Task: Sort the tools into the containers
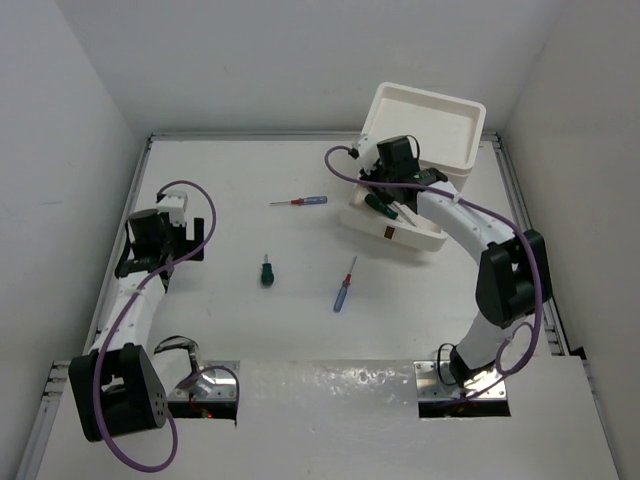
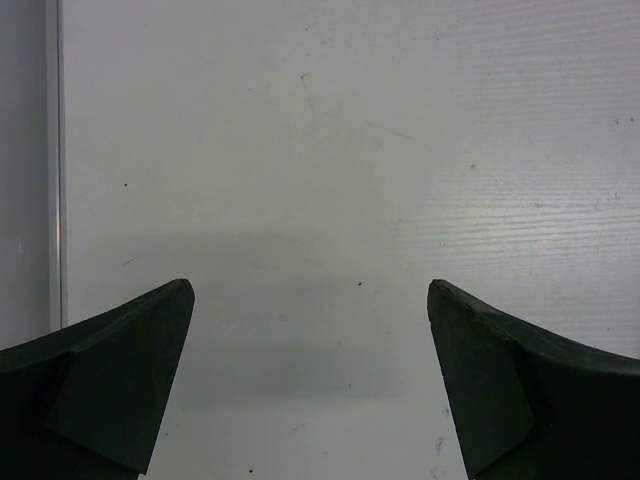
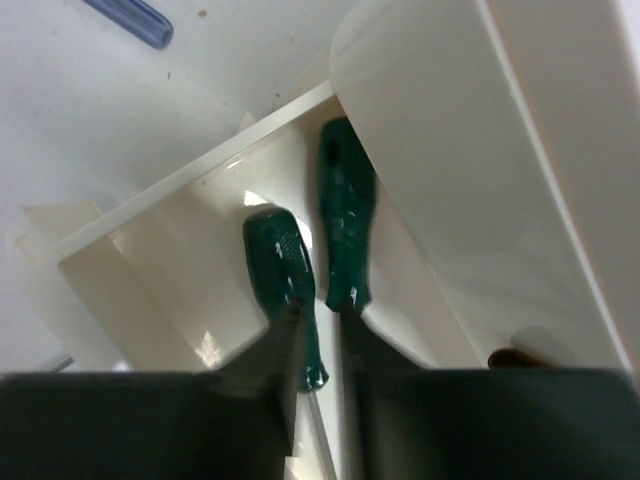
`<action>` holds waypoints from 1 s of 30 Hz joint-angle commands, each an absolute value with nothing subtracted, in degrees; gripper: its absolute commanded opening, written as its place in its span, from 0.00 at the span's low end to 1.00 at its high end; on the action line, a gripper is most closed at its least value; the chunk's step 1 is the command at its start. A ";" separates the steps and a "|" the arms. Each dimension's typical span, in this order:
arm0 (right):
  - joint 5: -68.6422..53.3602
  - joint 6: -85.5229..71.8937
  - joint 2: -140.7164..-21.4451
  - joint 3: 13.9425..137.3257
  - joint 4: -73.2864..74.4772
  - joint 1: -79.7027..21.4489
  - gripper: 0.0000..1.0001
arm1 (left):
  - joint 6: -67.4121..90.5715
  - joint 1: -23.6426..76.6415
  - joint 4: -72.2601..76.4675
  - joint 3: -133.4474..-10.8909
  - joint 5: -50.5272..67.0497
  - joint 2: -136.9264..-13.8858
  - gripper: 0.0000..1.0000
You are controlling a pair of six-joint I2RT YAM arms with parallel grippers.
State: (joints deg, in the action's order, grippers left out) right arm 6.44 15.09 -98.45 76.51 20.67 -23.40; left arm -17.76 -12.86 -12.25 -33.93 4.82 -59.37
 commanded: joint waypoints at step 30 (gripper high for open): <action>15.83 -23.90 -123.93 86.58 9.32 -59.50 0.53 | -8.35 -27.60 -2.55 -32.78 -16.44 -57.13 1.00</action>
